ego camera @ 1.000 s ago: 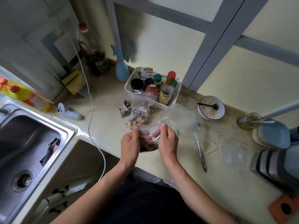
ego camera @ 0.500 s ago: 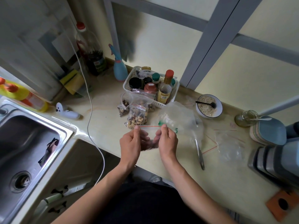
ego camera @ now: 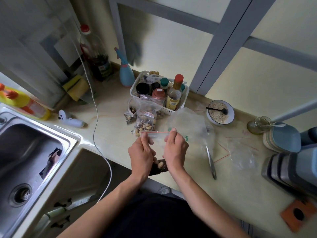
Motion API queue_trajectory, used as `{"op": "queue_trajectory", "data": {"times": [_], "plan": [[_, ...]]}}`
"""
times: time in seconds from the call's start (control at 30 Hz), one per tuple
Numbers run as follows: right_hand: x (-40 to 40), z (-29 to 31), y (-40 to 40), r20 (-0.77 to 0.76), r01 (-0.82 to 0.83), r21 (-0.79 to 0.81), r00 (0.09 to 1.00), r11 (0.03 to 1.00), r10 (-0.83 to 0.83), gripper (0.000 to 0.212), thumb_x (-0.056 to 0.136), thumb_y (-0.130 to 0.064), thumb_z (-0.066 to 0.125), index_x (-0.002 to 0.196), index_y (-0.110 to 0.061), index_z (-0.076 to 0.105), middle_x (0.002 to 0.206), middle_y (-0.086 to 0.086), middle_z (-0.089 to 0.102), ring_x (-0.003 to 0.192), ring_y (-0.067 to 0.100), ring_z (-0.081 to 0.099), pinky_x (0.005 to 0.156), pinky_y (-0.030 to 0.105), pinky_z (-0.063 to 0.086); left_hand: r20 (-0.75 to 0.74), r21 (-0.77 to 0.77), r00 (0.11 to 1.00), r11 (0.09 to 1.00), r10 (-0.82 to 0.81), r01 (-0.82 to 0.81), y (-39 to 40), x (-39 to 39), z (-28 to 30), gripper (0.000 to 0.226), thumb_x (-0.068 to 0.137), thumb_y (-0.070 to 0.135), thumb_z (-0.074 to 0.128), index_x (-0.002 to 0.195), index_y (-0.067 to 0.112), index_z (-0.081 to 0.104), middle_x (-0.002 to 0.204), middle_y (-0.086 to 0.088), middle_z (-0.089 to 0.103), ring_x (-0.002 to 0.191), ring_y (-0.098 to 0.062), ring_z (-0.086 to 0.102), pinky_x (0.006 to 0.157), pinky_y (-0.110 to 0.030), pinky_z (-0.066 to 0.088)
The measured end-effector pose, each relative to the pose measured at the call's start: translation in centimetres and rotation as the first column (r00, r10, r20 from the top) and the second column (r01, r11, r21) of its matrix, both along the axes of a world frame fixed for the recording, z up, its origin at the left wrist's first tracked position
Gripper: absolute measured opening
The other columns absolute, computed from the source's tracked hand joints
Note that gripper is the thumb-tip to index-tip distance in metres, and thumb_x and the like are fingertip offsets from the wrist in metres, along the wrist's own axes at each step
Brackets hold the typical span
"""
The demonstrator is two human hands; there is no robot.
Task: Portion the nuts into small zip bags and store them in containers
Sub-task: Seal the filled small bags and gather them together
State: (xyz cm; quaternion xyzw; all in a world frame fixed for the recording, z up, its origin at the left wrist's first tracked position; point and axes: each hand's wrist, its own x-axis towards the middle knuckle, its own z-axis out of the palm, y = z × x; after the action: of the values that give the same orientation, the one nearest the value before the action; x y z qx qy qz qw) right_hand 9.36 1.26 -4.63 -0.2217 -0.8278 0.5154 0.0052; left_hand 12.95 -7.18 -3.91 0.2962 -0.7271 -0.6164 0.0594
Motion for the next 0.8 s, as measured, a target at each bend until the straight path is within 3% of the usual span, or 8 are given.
{"op": "queue_trajectory", "data": {"times": [0.1, 0.2, 0.37, 0.47, 0.6, 0.7, 0.8], "plan": [[-0.1, -0.1, 0.2, -0.018, -0.026, -0.016, 1.000, 1.000, 0.026, 0.055, 0.103, -0.049, 0.030, 0.061, -0.023, 0.056, 0.061, -0.006, 0.062, 0.063, 0.025, 0.064, 0.058, 0.052, 0.058, -0.007, 0.037, 1.000, 0.999, 0.002, -0.002, -0.1, -0.1, -0.3, 0.053, 0.106, 0.046, 0.033, 0.078, 0.008, 0.058, 0.048, -0.012, 0.057, 0.040, -0.028, 0.057, 0.040, -0.030, 0.048], [-0.3, -0.5, 0.9, -0.067, -0.079, 0.008, 0.995, 0.997, 0.079, 0.052, 0.105, -0.045, 0.033, 0.062, -0.024, 0.054, 0.057, -0.005, 0.059, 0.058, 0.021, 0.062, 0.061, 0.042, 0.057, 0.007, 0.232, 1.000, 0.972, -0.028, 0.025, -0.7, 0.1, -0.6, 0.053, 0.108, 0.039, 0.034, 0.083, 0.000, 0.059, 0.055, -0.018, 0.059, 0.043, -0.032, 0.059, 0.042, -0.031, 0.048], [-0.2, -1.9, 2.7, -0.060, -0.245, 0.059, 0.967, 0.968, 0.248, 0.048, 0.108, -0.030, 0.043, 0.062, -0.022, 0.053, 0.055, -0.009, 0.055, 0.058, 0.002, 0.053, 0.065, 0.028, 0.038, 0.033, 0.495, 0.967, 0.845, -0.251, 0.203, -2.4, 0.3, -1.0, 0.040, 0.106, 0.039, 0.041, 0.114, 0.007, 0.063, 0.092, -0.022, 0.069, 0.079, -0.044, 0.072, 0.067, -0.050, 0.056], [0.1, -2.3, 3.1, 0.012, -0.326, 0.029, 0.945, 0.945, 0.326, 0.046, 0.106, -0.031, 0.046, 0.064, -0.018, 0.056, 0.052, -0.011, 0.056, 0.057, 0.003, 0.053, 0.065, 0.028, 0.038, 0.093, 0.509, 0.930, 0.820, -0.356, 0.262, -3.2, 0.1, -1.2, 0.033, 0.098, 0.037, 0.059, 0.106, 0.008, 0.073, 0.097, -0.013, 0.073, 0.087, -0.032, 0.075, 0.066, -0.036, 0.054], [0.2, -2.4, 3.5, 0.041, -0.295, -0.014, 0.955, 0.955, 0.295, 0.041, 0.104, -0.038, 0.049, 0.069, -0.018, 0.058, 0.053, -0.011, 0.058, 0.056, 0.014, 0.055, 0.064, 0.035, 0.046, 0.080, 0.500, 0.907, 0.804, -0.414, 0.323, -3.9, 0.0, -1.6, 0.016, 0.092, 0.021, 0.071, 0.084, 0.007, 0.073, 0.083, -0.011, 0.068, 0.074, -0.024, 0.071, 0.059, -0.029, 0.051], [0.4, -2.6, 3.7, 0.014, -0.274, -0.202, 0.959, 0.940, 0.282, 0.038, 0.102, -0.041, 0.052, 0.074, -0.016, 0.056, 0.057, 0.000, 0.057, 0.048, 0.019, 0.051, 0.053, 0.036, 0.045, 0.071, 0.486, 0.903, 0.805, -0.424, 0.340, -3.9, 0.0, -1.6, 0.017, 0.093, 0.021, 0.068, 0.084, 0.007, 0.070, 0.081, -0.009, 0.067, 0.076, -0.023, 0.070, 0.064, -0.027, 0.052], [0.6, -2.6, 3.8, -0.044, -0.292, -0.349, 0.954, 0.890, 0.296, 0.028, 0.103, -0.025, 0.054, 0.079, -0.013, 0.056, 0.067, 0.004, 0.057, 0.050, 0.022, 0.050, 0.051, 0.028, 0.040, 0.112, 0.488, 0.905, 0.816, -0.411, 0.310, -4.1, 0.0, -1.8, 0.017, 0.095, 0.020, 0.066, 0.080, 0.011, 0.068, 0.080, -0.011, 0.066, 0.079, -0.025, 0.071, 0.069, -0.027, 0.052]]}}
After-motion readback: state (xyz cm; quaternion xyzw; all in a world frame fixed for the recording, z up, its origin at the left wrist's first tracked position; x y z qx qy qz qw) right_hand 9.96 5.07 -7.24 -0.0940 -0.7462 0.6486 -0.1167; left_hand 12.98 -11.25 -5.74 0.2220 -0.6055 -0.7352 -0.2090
